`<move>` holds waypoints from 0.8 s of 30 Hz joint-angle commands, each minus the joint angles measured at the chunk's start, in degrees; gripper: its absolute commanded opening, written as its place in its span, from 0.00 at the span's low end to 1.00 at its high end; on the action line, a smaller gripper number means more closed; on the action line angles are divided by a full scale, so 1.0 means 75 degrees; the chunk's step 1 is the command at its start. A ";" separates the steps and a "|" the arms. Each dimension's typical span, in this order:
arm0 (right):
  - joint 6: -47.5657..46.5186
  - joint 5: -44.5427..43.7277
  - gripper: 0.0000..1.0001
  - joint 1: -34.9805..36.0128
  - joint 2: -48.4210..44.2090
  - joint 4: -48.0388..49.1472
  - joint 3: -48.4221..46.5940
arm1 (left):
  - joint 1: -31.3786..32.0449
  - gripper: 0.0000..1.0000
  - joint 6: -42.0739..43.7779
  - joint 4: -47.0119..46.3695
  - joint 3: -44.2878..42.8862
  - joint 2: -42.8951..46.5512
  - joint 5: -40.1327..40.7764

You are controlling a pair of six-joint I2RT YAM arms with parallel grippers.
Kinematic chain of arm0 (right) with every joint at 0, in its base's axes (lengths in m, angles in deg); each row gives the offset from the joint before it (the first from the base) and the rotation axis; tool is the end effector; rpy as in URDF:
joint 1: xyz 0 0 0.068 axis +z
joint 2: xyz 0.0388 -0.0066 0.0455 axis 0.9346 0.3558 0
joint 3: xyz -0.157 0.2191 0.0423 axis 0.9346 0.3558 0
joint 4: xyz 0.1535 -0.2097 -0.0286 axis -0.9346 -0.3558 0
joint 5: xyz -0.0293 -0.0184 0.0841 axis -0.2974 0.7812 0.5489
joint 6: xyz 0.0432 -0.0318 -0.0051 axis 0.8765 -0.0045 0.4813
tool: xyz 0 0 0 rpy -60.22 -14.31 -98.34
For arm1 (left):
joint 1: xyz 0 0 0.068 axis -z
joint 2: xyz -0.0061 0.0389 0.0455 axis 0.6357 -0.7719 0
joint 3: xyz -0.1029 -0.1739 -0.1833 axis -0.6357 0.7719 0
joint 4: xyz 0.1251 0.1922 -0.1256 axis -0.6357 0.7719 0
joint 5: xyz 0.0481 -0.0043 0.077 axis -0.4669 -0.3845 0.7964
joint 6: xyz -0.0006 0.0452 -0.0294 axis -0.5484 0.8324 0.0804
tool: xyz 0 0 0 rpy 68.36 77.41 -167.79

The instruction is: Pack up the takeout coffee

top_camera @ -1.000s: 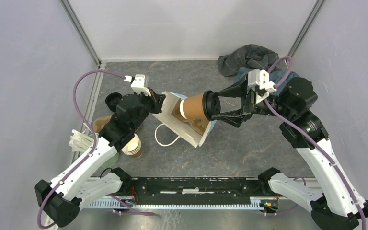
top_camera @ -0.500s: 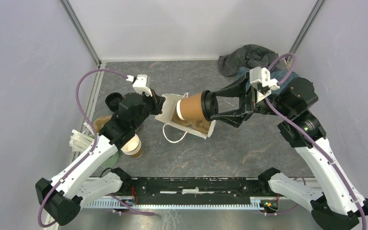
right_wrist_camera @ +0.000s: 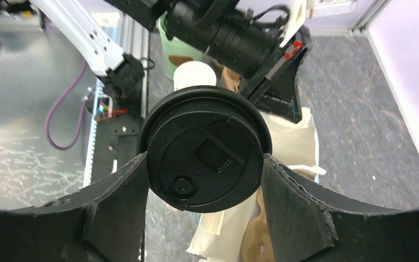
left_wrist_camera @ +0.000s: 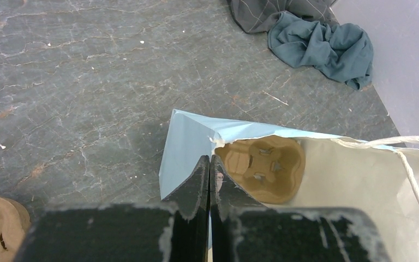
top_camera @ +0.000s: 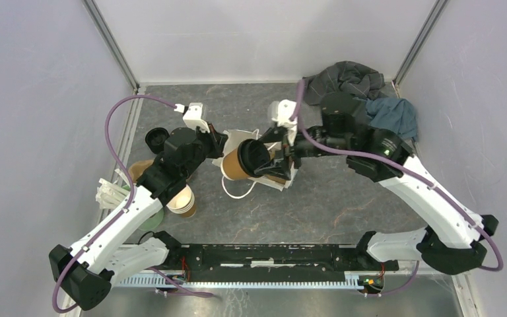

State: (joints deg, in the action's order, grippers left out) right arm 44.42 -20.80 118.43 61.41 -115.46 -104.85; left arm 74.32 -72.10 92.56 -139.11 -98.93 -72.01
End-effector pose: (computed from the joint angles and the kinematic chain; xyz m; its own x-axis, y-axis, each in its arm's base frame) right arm 0.1375 0.1902 0.4868 0.0132 -0.2210 -0.9752 -0.9952 0.0919 -0.0343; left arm 0.1857 -0.1215 0.3463 -0.3637 -0.2229 -0.9045 0.3000 0.8912 -0.3402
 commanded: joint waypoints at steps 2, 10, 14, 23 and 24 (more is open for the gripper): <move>-0.0996 -0.2398 0.00 0.0879 0.0459 -0.1291 -0.0582 | 0.0017 0.02 -0.0402 0.0034 -0.0009 0.0117 -0.0030; -0.1545 -0.3548 0.00 0.1275 0.0559 -0.1529 0.0073 | 0.0017 0.02 -0.0057 0.0452 -0.0182 0.0091 -0.0157; -0.1839 -0.3757 0.00 0.1352 0.0650 -0.1536 0.0271 | 0.0017 0.09 0.0111 0.0635 -0.0335 0.0004 -0.0150; -0.1723 -0.3660 0.00 0.1408 0.0688 -0.1040 0.0800 | 0.0020 0.56 0.0355 0.1219 -0.0728 -0.0332 -0.0519; -0.1713 -0.3713 0.00 0.1416 0.0704 -0.1036 0.0778 | 0.0021 0.57 0.0378 0.1266 -0.0708 -0.0363 -0.0497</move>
State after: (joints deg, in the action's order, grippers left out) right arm 31.70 -47.45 128.51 66.79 -127.24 -98.41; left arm 74.32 -71.51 99.88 -142.28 -101.07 -74.15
